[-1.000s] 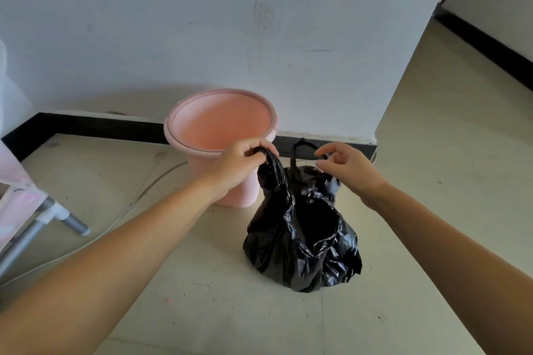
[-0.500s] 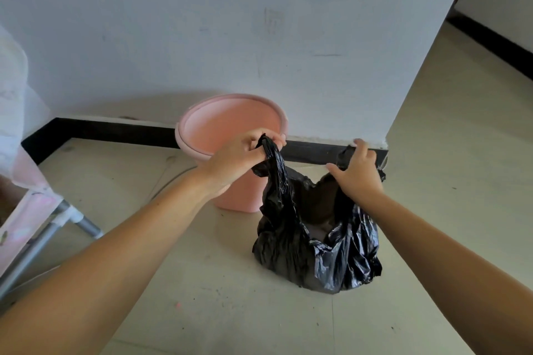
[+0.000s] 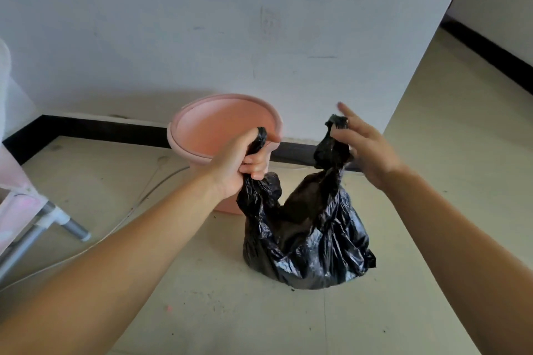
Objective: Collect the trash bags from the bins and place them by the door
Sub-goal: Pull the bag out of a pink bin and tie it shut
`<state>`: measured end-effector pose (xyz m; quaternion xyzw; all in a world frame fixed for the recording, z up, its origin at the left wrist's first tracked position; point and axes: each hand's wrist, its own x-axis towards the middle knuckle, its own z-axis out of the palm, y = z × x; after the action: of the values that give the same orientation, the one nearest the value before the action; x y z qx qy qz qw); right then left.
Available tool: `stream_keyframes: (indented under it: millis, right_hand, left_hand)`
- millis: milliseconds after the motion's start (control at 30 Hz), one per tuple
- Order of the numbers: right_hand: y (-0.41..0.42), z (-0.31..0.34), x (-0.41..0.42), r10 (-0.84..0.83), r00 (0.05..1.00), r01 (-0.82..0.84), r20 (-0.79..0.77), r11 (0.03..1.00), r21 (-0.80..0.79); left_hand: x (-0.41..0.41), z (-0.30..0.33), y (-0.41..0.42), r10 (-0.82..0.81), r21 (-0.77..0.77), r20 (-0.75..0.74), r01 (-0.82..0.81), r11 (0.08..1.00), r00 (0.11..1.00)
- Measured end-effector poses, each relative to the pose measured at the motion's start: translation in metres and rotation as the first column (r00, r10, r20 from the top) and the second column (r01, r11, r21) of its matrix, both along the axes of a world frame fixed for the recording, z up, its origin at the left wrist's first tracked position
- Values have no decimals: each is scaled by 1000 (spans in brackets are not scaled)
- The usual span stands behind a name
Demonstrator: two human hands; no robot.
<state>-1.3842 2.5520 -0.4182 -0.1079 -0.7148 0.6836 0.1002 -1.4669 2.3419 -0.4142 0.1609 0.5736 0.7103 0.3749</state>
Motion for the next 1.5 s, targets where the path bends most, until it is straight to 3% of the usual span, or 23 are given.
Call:
stream_keyframes:
  millis: [67, 100, 200, 333, 400, 433, 467, 500, 533, 600, 667, 767, 833, 900, 967, 1033, 1133, 1200, 1267, 1300, 1367, 1433, 1500]
  right_hand:
    - [-9, 14, 3, 108, 992, -120, -66, 968, -220]
    - [-13, 16, 4, 141, 987, -157, -82, 960, -234]
    - [-23, 11, 7, 268, 963, -268, 3, 963, 0]
    - [-48, 4, 15, 436, 793, -582, 424, 747, 321]
    - [-77, -7, 7, 236, 793, -566, 562, 627, 535]
    - [-85, -16, 8, 63, 870, -448, 489, 517, 729]
    - [-90, -20, 10, -77, 919, -298, 386, 505, 810]
    - [-88, -26, 8, -37, 953, -220, 302, 601, 768]
    - [-84, -26, 3, 64, 966, -206, 251, 775, 597]
    - [-75, -12, 11, 183, 954, -239, 238, 942, 234]
    - [-62, -13, 14, 118, 962, -141, 247, 987, 76]
    - [-59, -17, 13, 79, 965, -95, 248, 994, 54]
    - [-57, -19, 15, 62, 972, -87, 226, 991, 100]
    - [-56, -18, 17, 63, 978, -96, 200, 982, 160]
    - [-56, -16, 19, 146, 974, -174, 175, 972, 157]
    - [-54, -16, 20, 223, 961, -246, 164, 959, 143]
    - [-51, -22, 19, 226, 964, -239, 137, 967, 83]
    - [-48, -27, 18, 207, 972, -204, 113, 978, -44]
    - [-46, -29, 18, 197, 968, -175, 156, 974, -142]
    - [-44, -29, 19, 213, 960, -185, 183, 970, -156]
    - [-40, -29, 21, 276, 939, -262, 207, 961, -93]
    - [-34, -31, 25, 347, 908, -382, 235, 916, 123]
    - [-31, -34, 27, 337, 909, -407, 244, 840, 359]
  left_hand:
    - [3, 2, 8, -55, -24, -45, 54, 998, 997]
    - [5, 3, 11, -79, -29, -65, 77, 997, 995]
    - [12, 10, 19, -91, -28, -152, 88, 996, 984]
    - [21, 18, 26, -123, 5, -273, 129, 992, 954]
    - [31, 21, 32, -193, -49, -342, 188, 981, 920]
    - [35, 22, 36, -232, -85, -379, 215, 973, 896]
    - [39, 22, 38, -253, -113, -416, 226, 967, 874]
    - [40, 22, 39, -252, -128, -448, 217, 968, 858]
    - [38, 21, 39, -230, -132, -476, 190, 973, 849]
    - [27, 16, 37, -186, -181, -553, 101, 978, 812]
    - [18, 6, 31, -253, -340, -640, 29, 940, 726]
    - [15, -13, 24, -395, -513, -739, -76, 855, 546]
    - [15, -16, 24, -384, -510, -823, -246, 824, 419]
    - [12, -14, 25, -287, -429, -884, -395, 812, 369]
    - [8, -15, 26, -160, -354, -901, -470, 808, 404]
    - [2, -18, 26, -54, -324, -860, -461, 826, 508]
    - [7, -18, 24, 62, -239, -603, -255, 937, 796]
    - [22, -24, 21, -152, -214, -453, 59, 975, 878]
    - [34, -41, 18, -392, -326, -402, 270, 906, 828]
    - [35, -50, 17, -439, -381, -411, 286, 879, 799]
    - [29, -60, 16, -353, -409, -439, 166, 897, 826]
    - [18, -63, 15, -167, -380, -353, 22, 925, 921]
    - [14, -64, 12, -116, -289, -212, 51, 956, 970]
